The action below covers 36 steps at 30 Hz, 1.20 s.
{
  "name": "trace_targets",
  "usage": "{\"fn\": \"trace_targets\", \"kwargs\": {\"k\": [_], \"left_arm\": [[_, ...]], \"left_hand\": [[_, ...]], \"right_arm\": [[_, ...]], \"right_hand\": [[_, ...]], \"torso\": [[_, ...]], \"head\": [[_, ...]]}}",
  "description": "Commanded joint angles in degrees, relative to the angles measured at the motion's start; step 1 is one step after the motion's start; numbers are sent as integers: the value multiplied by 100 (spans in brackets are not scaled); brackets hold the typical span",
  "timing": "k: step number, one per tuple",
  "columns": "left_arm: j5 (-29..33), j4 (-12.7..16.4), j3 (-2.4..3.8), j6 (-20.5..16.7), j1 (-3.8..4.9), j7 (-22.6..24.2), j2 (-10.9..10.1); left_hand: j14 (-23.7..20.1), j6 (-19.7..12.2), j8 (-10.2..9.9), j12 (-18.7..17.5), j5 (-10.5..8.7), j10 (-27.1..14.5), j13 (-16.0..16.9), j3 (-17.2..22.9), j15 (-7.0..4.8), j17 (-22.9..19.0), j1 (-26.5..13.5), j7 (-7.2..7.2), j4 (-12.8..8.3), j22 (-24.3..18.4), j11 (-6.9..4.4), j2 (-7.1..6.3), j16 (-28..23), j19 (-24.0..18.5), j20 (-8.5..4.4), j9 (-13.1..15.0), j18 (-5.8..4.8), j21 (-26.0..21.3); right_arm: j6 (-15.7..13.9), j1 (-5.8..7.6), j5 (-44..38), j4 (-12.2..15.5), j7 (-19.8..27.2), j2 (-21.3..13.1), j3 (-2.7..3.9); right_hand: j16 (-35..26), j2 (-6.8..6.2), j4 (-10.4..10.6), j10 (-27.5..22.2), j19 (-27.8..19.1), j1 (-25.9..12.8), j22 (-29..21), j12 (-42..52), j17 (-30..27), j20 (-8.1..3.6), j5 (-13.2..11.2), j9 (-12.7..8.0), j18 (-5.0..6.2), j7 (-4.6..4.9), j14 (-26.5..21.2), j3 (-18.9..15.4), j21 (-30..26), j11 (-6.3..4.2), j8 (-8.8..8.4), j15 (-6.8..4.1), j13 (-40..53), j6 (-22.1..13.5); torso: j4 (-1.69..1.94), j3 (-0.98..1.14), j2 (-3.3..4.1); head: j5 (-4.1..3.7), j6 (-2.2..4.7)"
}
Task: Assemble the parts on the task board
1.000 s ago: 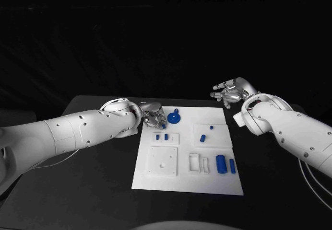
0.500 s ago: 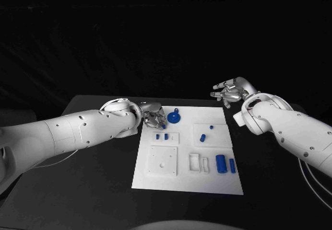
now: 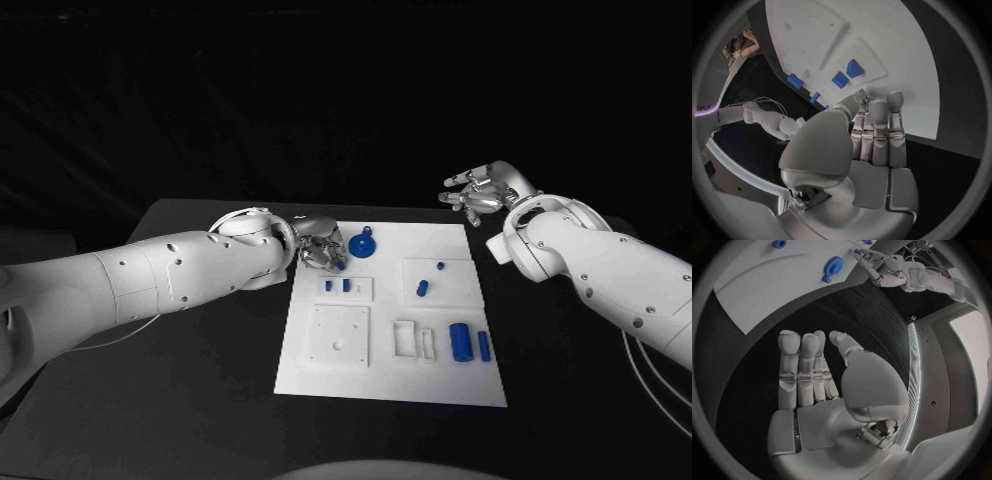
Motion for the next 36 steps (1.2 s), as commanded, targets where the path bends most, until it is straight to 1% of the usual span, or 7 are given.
{"fn": "trace_targets", "kwargs": {"k": [1, 14, 18, 21, 26, 32, 36], "left_arm": [[-105, 8, -21, 56, -12, -30, 16], [-138, -47, -50, -70, -15, -73, 54], [-118, -56, -54, -76, -17, -97, 54], [-107, -66, -56, -78, -18, -117, 47], [-96, -82, -58, -91, -19, -159, 37], [-91, -116, -58, -118, -19, -207, 25], [-90, -153, -56, -195, -21, -202, 1]], "left_hand": [[22, 31, 33, -4, -14, 37, -4, -33, -1, 8, 26, -4, -11, 118, -16, 15, -18, -44, -9, 5, 89, 34], [20, 47, 28, -4, -4, 63, -5, -53, -6, 30, 52, -5, -39, 119, -23, 22, 16, -68, -17, 2, 80, 51], [29, -279, 21, -5, 10, 20, -5, -19, 9, 29, 70, 54, -67, 120, 5, -26, 16, -59, -10, -12, 87, 63], [24, -425, 25, -4, 11, -17, -5, 35, 15, 25, 64, 41, -72, 120, 12, -72, 10, -64, 0, -10, 100, 71], [14, -677, 24, -4, -34, -78, -5, 81, 28, 22, 47, 14, -66, 116, 27, -156, 6, -71, 13, -13, 108, 71], [-11, -728, 28, -3, -41, -122, -5, 151, 41, 18, 53, 0, -24, 116, 43, -229, 3, -82, 27, -11, 118, 66], [-23, -723, 29, -4, -33, -129, -5, 171, 46, 14, 81, 37, -29, 118, 52, -257, -3, -84, 30, -11, 125, 68]], "right_arm": [[48, -2, -49, 8, 30, 1, 1], [49, -2, -51, 8, 23, -7, 1], [93, -2, -101, 4, -29, -11, 1], [118, -2, -122, 2, -52, -15, 1], [195, -2, -146, -9, -134, -21, 0], [322, -2, -169, -28, -222, -21, 0], [431, -9, -185, -20, -227, -37, -1]], "right_hand": [[-17, -11, 11, -2, 257, -38, -6, -32, -6, -26, -17, 1, 98, 9, 18, 4, 23, -31, 13, 8, -9, 26], [-17, -11, 11, -2, 257, -38, -6, -32, -6, -26, -17, 1, 98, 9, 18, 4, 23, -31, 13, 8, -9, 26], [13, -14, 25, 5, 276, -50, 48, -54, 7, -29, -14, 1, 82, 7, 54, -28, 173, -31, 12, 4, -26, 13], [19, -23, 38, 113, 268, -43, 62, -325, -9, -35, -13, 3, 53, 4, 52, -40, 217, -27, 16, 4, -325, 12], [14, -14, 75, 159, 261, -50, 15, -647, -35, -23, -12, 2, 63, 15, 35, -59, 128, 0, 15, 20, -679, -2], [26, -20, 124, 309, 265, -23, -14, -1181, -47, -8, -23, 1, 100, 26, 38, -118, 106, 31, 14, 37, -1162, -16], [45, -24, 80, 374, 270, 7, -13, -1429, -40, -1, -53, 1, 122, 28, 51, -106, 148, 51, 13, 44, -1445, -10]], "torso": [[1, 2, 1], [5, -6, 2], [4, -3, -1], [6, -4, 0], [5, -6, -1], [8, -8, 2], [7, -7, 2]], "head": [[-5, -8], [-21, -1], [-15, 6], [-18, 4], [-19, 20], [-23, 21], [-32, 32]]}}
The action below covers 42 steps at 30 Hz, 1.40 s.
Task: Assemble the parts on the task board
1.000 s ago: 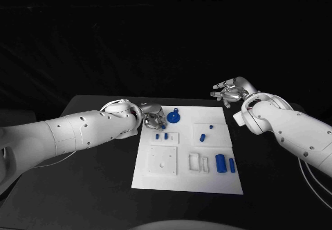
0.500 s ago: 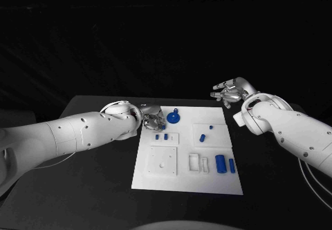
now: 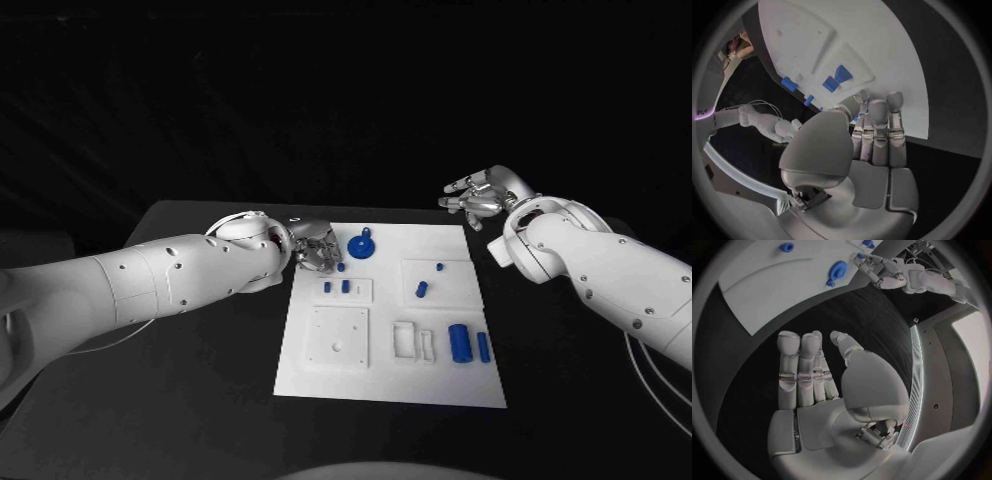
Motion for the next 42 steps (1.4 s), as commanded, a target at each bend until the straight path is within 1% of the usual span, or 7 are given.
{"fn": "trace_targets", "kwargs": {"k": [1, 9, 18, 27, 33, 36, 42], "left_arm": [[2, -31, 2, -137, -4, -30, -24], [451, -162, 42, -514, -4, 140, -121], [3181, -370, 251, -661, 65, 460, -299], [5221, -172, 310, -1063, 164, 1104, -498], [5618, 49, 319, -1068, 177, 1418, -606], [5689, 115, 320, -1055, 179, 1521, -639], [5786, 187, 320, -1061, 180, 1662, -702]], "left_hand": [[3, 4, 26, -3, -2, -16, -6, 42, 23, -8, 19, 22, -11, 117, 7, -62, -1, -18, 9, -3, 76, 10], [-27, 186, 26, -2, 40, -3, -5, 130, 29, -52, 37, 75, -19, 115, 23, -84, -86, -46, 15, -1, 94, 21], [-48, 360, 28, 11, -49, 346, -2, -135, -56, -339, -216, 39, 132, -139, -95, -68, -804, -77, -46, 4, -31, -403], [-709, 322, 25, 14, 53, 33, 0, -493, 262, -1514, -170, 85, 235, -1456, 55, -23, -3791, -812, 238, 1, -251, -2119], [-362, 56, 22, -7, 83, -335, -9, -500, 389, -1995, -171, 50, 200, -1814, 124, -61, -5329, -917, 347, -4, -284, -2518], [-398, 54, 32, -9, 82, -413, -11, -517, 548, -2177, -174, 58, 196, -2187, 158, -42, -6053, -1049, 512, -1, -238, -2714], [-571, 50, 22, -11, 81, -405, -11, -590, 658, -2423, -146, 74, 152, -2927, 176, -14, -6211, -1110, 634, -5, -194, -2723]], "right_arm": [[285, -12, -94, 14, -48, -19, -1], [849, -91, -360, 185, 110, -180, -2], [1059, -196, -1009, 510, 111, -456, -29], [1111, -273, -1689, 839, -21, -716, -231], [1073, -304, -2156, 1030, -170, -782, -360], [1068, -314, -2320, 1046, -222, -762, -422], [976, -338, -2562, 1029, -238, -683, -536]], "right_hand": [[49, -22, -48, 42, 270, 19, -6, -173, 5, 1, -46, 0, 127, 34, 34, 8, 24, 17, 11, 29, -190, -18], [97, 4, -464, -70, 263, 121, 35, -832, 43, 46, -203, 11, 147, -13, 18, 427, 140, 116, 26, 81, -779, 437], [146, 82, -731, 3, 264, -100, 88, -1179, 62, 75, -503, 3, 145, -68, 13, 691, 210, 156, 12, 108, -1161, 679], [175, 21, -786, -158, 272, -122, 128, -1344, 55, 113, -966, 0, 143, -60, 34, 687, 291, 229, 11, 158, -1178, 650], [198, -37, -652, -456, 278, -118, 134, -1358, 25, 171, -1967, -1, 181, -80, 56, 394, 324, 307, 11, 220, -1183, 498], [223, -17, -514, -539, 282, 12, 123, -1329, -11, 203, -2052, 3, 217, -81, 61, 171, 344, 324, 15, 241, -1181, 463], [280, -30, -370, -580, 281, 170, 88, -1325, -90, 224, -2049, 2, 233, -79, 55, 14, 372, 333, 14, 257, -1185, 450]], "torso": [[-3, -1, 2], [-8, -1, -2], [-33, 3, -11], [-18, -5, -7], [-9, -8, -2], [-9, -14, -6], [9, -8, 5]], "head": [[-16, 14], [-144, 96], [-352, 178], [-481, 138], [-505, 121], [-492, 106], [-486, 111]]}}
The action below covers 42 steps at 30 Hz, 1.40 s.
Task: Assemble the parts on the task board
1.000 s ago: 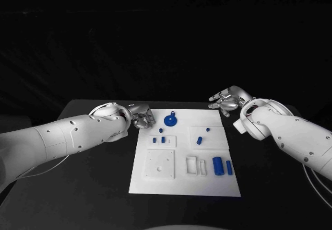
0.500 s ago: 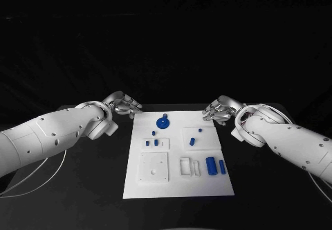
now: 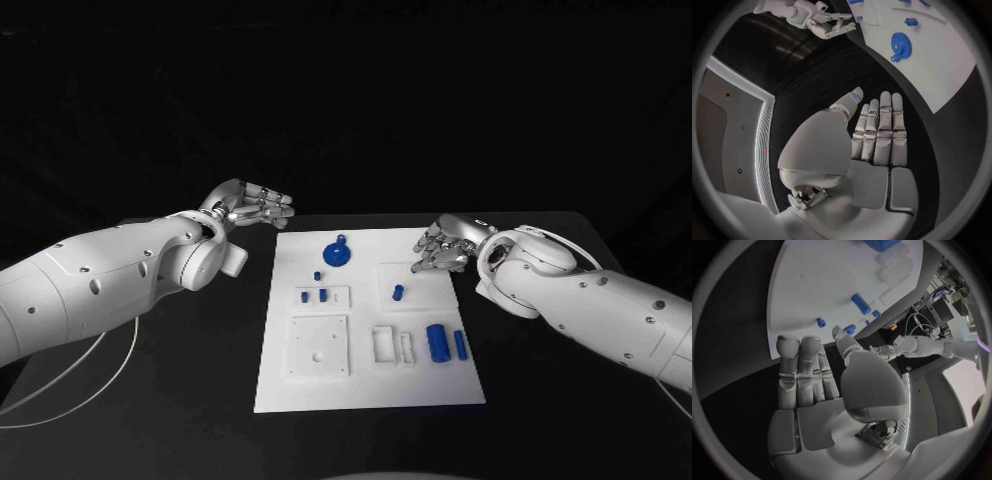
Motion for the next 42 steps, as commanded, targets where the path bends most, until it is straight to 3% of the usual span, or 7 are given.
{"fn": "trace_targets", "kwargs": {"k": [1, 4, 15, 18, 21, 30, 42], "left_arm": [[349, 38, 7, -91, 18, 369, -22], [373, 47, 7, -104, 18, 398, -34], [260, 23, 7, 23, 18, 403, -31], [239, 19, 7, 85, 18, 403, -33], [211, 24, 7, 142, 18, 409, -37], [-42, 56, 6, 227, 19, 419, 13], [-229, 87, 6, 241, 20, 439, 85]], "left_hand": [[-160, -32, 24, -10, -6, -16, -7, -26, 43, -79, 33, 14, 3, -188, 15, 36, -22, -63, 63, -6, -1, -26], [-192, -24, 24, -11, -3, -5, -8, -73, 60, -109, 38, 27, -23, -716, 28, 60, -27, 25, 89, -6, 25, -9], [-161, 25, 26, -9, 44, -18, -7, -62, 55, -111, 101, 143, -70, -800, 132, 92, -24, 58, 68, -5, 29, 9], [-165, 42, 27, -9, 51, 1, -7, -55, 54, -111, 106, 140, -77, -789, 126, 104, -24, 57, 65, -4, 32, 15], [-159, 93, 17, -11, 478, 52, -9, 58, 34, -119, 194, 142, -201, -550, 113, 130, -25, -21, 15, -8, 26, 117], [-160, 90, 26, -8, 443, 49, -7, 233, 38, -117, 37, 146, -295, 252, 116, 154, -24, -258, 42, -4, 60, 221], [-163, 39, 24, -10, 430, 17, -8, 238, 40, -117, 61, 159, -279, 361, 126, 148, -24, -224, 47, -5, 70, 116]], "right_arm": [[-12, -16, -463, -2, -77, 40, -33], [-19, -24, -528, -1, -78, 63, -79], [-85, -97, -631, -82, -66, 188, -172], [-88, -117, -678, -90, -82, 212, -181], [-97, -132, -706, -91, -94, 227, -186], [-255, -148, -799, -133, -220, 247, -220], [-169, -149, -956, -126, -394, 281, -249]], "right_hand": [[41, 5, 11, -39, 295, 63, -8, 6, -17, 51, 3, 0, 88, -5, -11, -14, 32, 8, 14, 42, -8, -30], [54, -4, 15, -25, 295, 75, -11, 6, -39, 52, 40, 1, 86, 0, -11, 2, 54, 6, 14, 43, -8, -22], [104, -19, -30, 39, 296, 93, -51, 2, -123, 40, 70, 0, 85, 10, -16, 192, 94, -7, 14, 29, -8, 14], [127, -27, -134, 84, 297, 109, -58, -4, -149, 32, 413, 8, 79, 53, -21, 509, 123, -6, 26, 24, -9, 98], [157, -153, -261, 118, 298, -70, -45, -16, -171, 27, 724, 5, 70, 52, -21, 1069, 184, -12, 13, 19, -10, 166], [214, -211, -319, 234, 292, -268, -53, 4, -258, 7, 619, 11, 56, 2, -41, 1918, 234, -60, 13, -3, -7, 338], [249, -163, -309, 421, 288, -247, -31, 25, -298, -35, 555, 17, 6, -61, -53, 2208, 294, -127, 18, -47, -2, 635]], "torso": [[7, 4, 7], [3, -3, 5], [-4, 5, 5], [-6, 8, 5], [-3, 8, 7], [1, 1, 3], [-10, 11, 3]], "head": [[22, -5], [20, -1], [48, -37], [50, -35], [59, -56], [51, -48], [53, -152]]}}
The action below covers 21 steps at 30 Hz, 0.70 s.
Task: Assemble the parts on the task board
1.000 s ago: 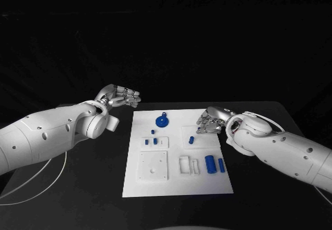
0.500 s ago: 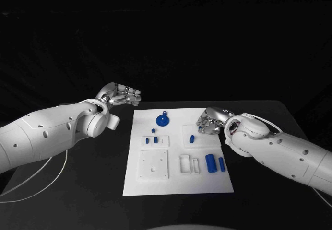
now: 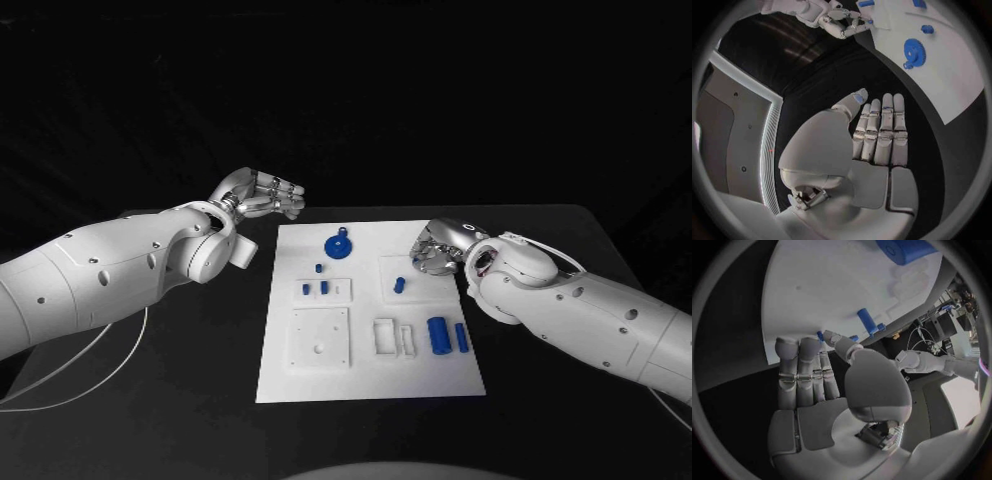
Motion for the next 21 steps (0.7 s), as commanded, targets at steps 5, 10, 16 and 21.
{"fn": "trace_targets", "kwargs": {"k": [5, 10, 16, 21], "left_arm": [[-179, -2, 6, 37, 17, 110, 17], [-209, 6, 6, 17, 17, 121, 37], [-272, 15, 6, -89, 17, 141, 37], [-284, 15, 6, -167, 17, 154, 35]], "left_hand": [[-14, -130, 20, -9, -9, -130, -8, 37, -4, 0, -4, 60, 38, 136, 63, -27, -24, 44, 11, -9, 78, -133], [-17, -163, 24, -9, -15, -180, -8, 32, -1, 0, 13, 68, 42, 140, 77, -30, -24, 44, 16, -7, 84, -138], [-44, -501, 13, -6, -18, -486, -5, -34, 30, -3, 65, 121, 41, 125, 165, -60, -26, 48, 42, -18, 103, -147], [-54, -559, 13, -6, -13, -526, -5, -126, 37, -2, 113, 128, 57, 81, 175, -33, -26, 53, 59, -19, 125, -148]], "right_arm": [[216, -30, -279, -47, -144, 27, -64], [342, -30, -475, -51, -186, 49, -136], [507, -30, -802, -18, -337, 56, -189], [562, -30, -1042, -9, -518, 51, -205]], "right_hand": [[28, 25, -24, 57, 293, -25, 17, 13, -23, -50, 47, -5, 6, -19, -24, 52, 46, -3, 17, -46, 10, 68], [29, 11, -39, 20, 286, -15, 16, 11, -34, -36, 36, -10, -3, -8, -29, 45, 28, 11, 16, -28, 10, 33], [39, -12, -63, 36, 291, 3, 39, 31, -49, -28, 71, -6, -14, -9, -29, 126, 50, 9, 18, -19, 11, 57], [58, -74, -122, 130, 294, -24, 111, 87, -46, -50, 552, 17, -31, -21, -41, 382, 158, -14, 20, -45, 28, 134]], "torso": [[6, 2, -1], [7, 0, 0], [-1, -2, 0], [5, -2, 0]], "head": [[-14, -80], [-5, -61], [11, -66], [33, -45]]}}
